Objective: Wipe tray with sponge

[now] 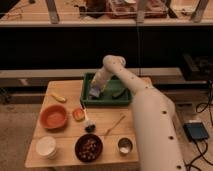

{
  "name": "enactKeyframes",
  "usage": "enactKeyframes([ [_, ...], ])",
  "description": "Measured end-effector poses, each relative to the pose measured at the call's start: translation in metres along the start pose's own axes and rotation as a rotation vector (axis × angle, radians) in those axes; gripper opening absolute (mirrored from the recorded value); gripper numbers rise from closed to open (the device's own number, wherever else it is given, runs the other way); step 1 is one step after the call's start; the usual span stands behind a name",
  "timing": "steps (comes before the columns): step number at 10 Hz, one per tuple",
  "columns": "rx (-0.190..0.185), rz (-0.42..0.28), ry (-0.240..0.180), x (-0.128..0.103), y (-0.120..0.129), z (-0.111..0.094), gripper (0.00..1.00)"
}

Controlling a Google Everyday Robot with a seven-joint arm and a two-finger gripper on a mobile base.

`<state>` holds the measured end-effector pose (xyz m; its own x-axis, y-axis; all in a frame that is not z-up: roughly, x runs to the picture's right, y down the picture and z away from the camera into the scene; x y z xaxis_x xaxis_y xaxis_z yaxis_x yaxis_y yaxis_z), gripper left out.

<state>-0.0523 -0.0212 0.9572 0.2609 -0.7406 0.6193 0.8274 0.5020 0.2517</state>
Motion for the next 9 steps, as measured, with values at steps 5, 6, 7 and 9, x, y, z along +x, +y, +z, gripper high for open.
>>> enactKeyframes([
  [5,0.02,0.039,0.057,-0.002,0.043,-0.042,0.15],
  [6,0.02,0.057,0.08,0.006,0.05,-0.046,0.15],
  [7,0.021,0.074,0.1,0.018,0.051,-0.045,0.15],
  [9,0.024,0.096,0.13,0.042,0.047,-0.039,0.15],
])
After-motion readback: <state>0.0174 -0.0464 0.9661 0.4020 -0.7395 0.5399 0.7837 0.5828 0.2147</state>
